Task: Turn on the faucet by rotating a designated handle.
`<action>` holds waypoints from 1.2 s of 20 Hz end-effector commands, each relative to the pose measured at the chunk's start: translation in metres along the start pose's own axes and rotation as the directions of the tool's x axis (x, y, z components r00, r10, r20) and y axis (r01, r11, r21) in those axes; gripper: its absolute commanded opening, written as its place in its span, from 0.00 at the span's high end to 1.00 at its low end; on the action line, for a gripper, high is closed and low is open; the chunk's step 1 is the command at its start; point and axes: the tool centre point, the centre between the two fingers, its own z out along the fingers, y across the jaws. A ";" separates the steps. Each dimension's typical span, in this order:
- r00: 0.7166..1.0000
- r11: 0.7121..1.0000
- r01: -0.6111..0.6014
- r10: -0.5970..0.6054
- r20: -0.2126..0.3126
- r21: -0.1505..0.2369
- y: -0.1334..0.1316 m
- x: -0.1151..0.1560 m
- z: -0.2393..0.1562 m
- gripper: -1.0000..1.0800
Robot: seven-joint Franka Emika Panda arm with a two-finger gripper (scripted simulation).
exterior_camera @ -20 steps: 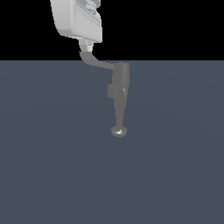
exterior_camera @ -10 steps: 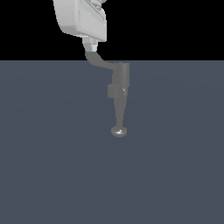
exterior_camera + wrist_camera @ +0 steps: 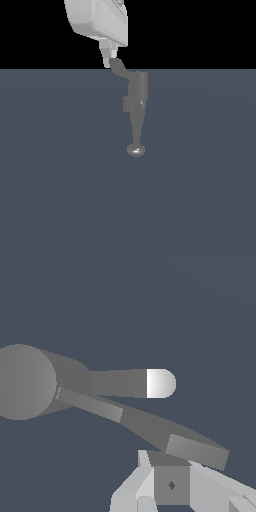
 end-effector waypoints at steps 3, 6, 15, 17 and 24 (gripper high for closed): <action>1.000 1.000 -0.001 0.001 0.001 0.000 0.002 0.008 0.000 1.00; 1.000 1.000 -0.002 0.002 0.000 -0.002 0.002 0.025 0.000 1.00; 1.000 1.000 -0.005 0.005 -0.002 -0.007 0.003 0.080 0.002 1.00; 1.000 1.000 -0.006 0.005 -0.002 -0.008 0.004 0.092 0.002 1.00; 1.000 1.000 0.018 -0.018 -0.001 -0.002 -0.011 0.089 0.000 1.00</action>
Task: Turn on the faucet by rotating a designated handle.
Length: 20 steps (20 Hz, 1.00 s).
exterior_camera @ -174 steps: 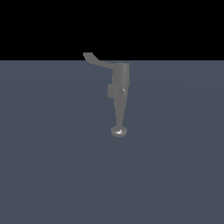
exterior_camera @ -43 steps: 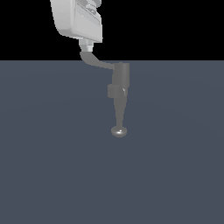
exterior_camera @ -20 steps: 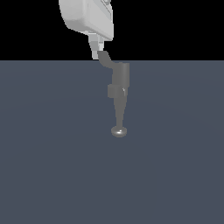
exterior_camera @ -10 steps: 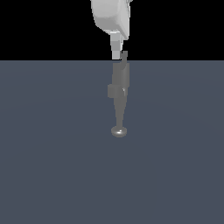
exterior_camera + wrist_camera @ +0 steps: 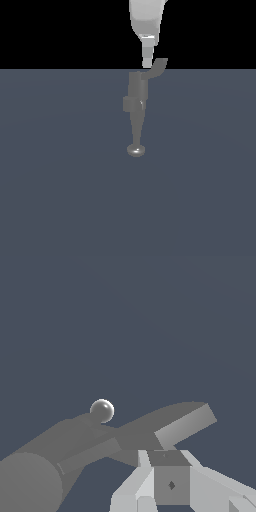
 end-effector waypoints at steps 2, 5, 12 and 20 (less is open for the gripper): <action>1.000 1.000 -0.016 0.016 0.000 0.000 -0.011 0.018 0.001 1.00; 1.000 1.000 -0.020 0.020 0.000 -0.001 -0.018 0.029 0.001 1.00; 1.000 1.000 -0.028 0.028 -0.001 -0.004 -0.036 0.052 0.002 1.00; 0.999 0.999 -0.036 0.036 -0.001 -0.006 -0.052 0.074 0.003 1.00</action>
